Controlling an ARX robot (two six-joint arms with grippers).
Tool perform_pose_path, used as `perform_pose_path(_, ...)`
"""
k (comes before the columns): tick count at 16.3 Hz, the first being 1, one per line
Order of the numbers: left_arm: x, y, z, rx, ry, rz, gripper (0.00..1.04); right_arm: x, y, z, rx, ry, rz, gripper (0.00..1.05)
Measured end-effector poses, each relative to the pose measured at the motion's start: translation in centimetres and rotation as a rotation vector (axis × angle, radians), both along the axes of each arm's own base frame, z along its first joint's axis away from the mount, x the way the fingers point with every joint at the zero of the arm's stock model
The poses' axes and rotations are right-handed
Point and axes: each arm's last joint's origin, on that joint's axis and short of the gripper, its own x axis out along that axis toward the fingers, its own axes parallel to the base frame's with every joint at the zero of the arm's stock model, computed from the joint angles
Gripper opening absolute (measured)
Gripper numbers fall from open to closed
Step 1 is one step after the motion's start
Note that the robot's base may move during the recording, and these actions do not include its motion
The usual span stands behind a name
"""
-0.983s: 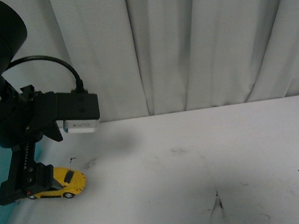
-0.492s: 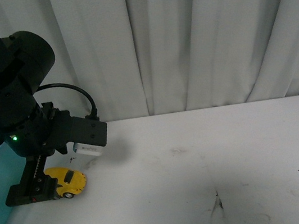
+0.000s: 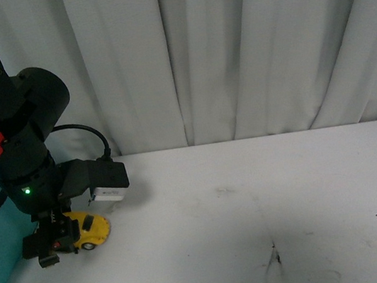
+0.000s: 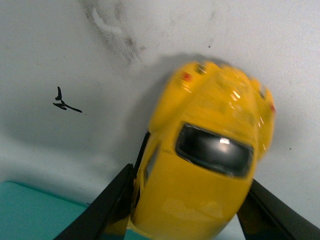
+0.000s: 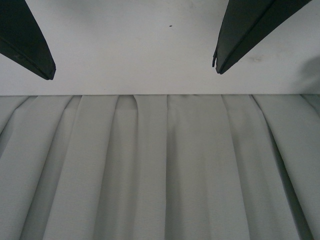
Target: Wind up and store yellow beetle toy
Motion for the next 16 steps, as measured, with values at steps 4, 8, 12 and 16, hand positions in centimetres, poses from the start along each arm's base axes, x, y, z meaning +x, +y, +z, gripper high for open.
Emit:
perform_pose_path(4,0.2,0.0,0.2,-0.023,0.008,-0.074,0.4,0.0,0.0,0.0,0.0,0.0,0.0,0.98)
perform_pose_path(8,-0.6,-1.2,1.5,-0.168,0.09,-0.283,0.4,0.0,0.0,0.0,0.0,0.0,0.0,0.98)
perform_pose_path(12,-0.5,0.2,12.4,-0.408,-0.113,-0.169,0.4,0.0,0.0,0.0,0.0,0.0,0.0,0.98)
perform_pose_path(16,-1.7,7.5,19.6,-0.459,-0.362,0.129,0.4,0.0,0.0,0.0,0.0,0.0,0.0,0.98)
